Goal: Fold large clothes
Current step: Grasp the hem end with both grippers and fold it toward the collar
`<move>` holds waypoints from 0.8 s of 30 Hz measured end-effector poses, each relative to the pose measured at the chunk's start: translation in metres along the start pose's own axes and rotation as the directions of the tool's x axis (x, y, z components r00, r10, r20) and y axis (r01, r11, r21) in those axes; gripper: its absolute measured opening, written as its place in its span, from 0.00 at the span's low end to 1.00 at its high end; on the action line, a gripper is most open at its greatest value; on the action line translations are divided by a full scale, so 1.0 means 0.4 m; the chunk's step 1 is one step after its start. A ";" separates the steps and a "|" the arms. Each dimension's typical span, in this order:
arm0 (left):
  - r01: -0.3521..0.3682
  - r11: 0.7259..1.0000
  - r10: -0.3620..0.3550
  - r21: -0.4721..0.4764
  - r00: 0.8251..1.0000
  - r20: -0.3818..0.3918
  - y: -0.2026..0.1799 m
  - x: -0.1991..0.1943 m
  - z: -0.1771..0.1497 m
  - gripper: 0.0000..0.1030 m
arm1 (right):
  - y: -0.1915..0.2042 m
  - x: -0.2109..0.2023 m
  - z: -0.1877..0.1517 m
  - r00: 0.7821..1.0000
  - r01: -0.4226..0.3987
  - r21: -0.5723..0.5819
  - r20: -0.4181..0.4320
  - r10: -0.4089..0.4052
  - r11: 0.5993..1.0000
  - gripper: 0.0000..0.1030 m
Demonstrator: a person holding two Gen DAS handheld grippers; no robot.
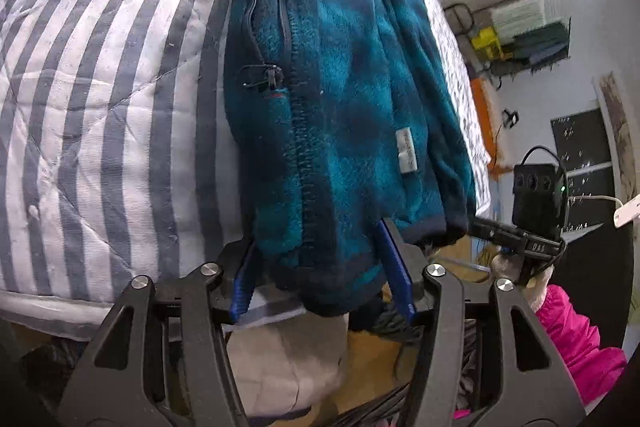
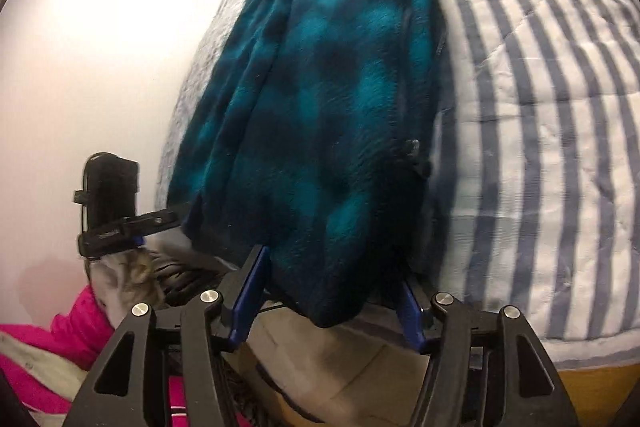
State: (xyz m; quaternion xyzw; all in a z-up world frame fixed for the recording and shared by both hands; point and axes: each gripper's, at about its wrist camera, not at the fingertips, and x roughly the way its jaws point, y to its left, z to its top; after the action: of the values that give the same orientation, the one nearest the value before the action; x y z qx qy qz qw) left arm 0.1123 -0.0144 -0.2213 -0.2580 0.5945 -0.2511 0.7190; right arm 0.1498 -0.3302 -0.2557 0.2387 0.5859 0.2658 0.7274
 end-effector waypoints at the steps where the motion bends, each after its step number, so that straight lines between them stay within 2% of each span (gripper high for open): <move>1: 0.011 1.000 -0.011 -0.017 1.000 -0.008 0.003 0.004 0.003 0.37 | -0.003 0.008 0.003 1.000 -0.021 0.013 -0.008 0.021 1.000 0.52; 2: 0.019 0.999 -0.019 -0.026 1.000 -0.014 0.005 0.007 0.004 0.29 | -0.004 0.014 0.003 0.999 -0.038 0.026 -0.021 0.038 0.999 0.45; 3: 0.022 0.999 -0.023 -0.025 1.000 -0.013 0.003 0.004 0.004 0.25 | -0.002 0.021 0.004 0.998 -0.046 0.030 -0.033 0.047 0.998 0.41; 5: 0.030 0.999 -0.030 -0.011 1.000 -0.008 -0.010 -0.009 0.004 0.18 | 0.016 0.022 0.011 0.998 -0.053 0.016 -0.040 0.054 0.998 0.25; 7: 0.065 0.998 -0.065 -0.022 0.998 0.001 -0.021 -0.030 0.010 0.15 | 0.019 0.008 0.022 0.997 -0.075 0.035 -0.031 0.076 0.997 0.20; 10: 0.140 0.988 -0.139 -0.067 0.990 0.025 -0.035 -0.066 0.023 0.14 | 0.029 -0.035 0.037 0.987 -0.161 0.097 0.024 0.159 0.982 0.18; 15: 0.213 0.973 -0.204 -0.089 0.974 0.094 -0.078 -0.131 0.078 0.13 | 0.077 -0.113 0.088 0.972 -0.210 0.093 0.124 0.198 0.973 0.17; 18: 0.217 0.973 -0.205 -0.074 0.968 0.142 -0.111 -0.165 0.143 0.13 | 0.096 -0.150 0.132 0.965 -0.206 0.079 0.183 0.189 0.975 0.17; 24: 0.157 0.987 -0.148 -0.029 0.967 0.208 -0.166 -0.169 0.308 0.13 | 0.109 -0.196 0.270 0.958 -0.107 0.055 0.273 0.088 0.993 0.17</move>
State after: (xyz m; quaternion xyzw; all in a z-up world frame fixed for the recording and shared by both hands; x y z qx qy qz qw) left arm 0.2187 -0.0095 -0.1083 -0.3436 0.5013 -0.2642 0.7489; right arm 0.2376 -0.3539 -0.1486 0.3264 0.4776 0.2459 0.7778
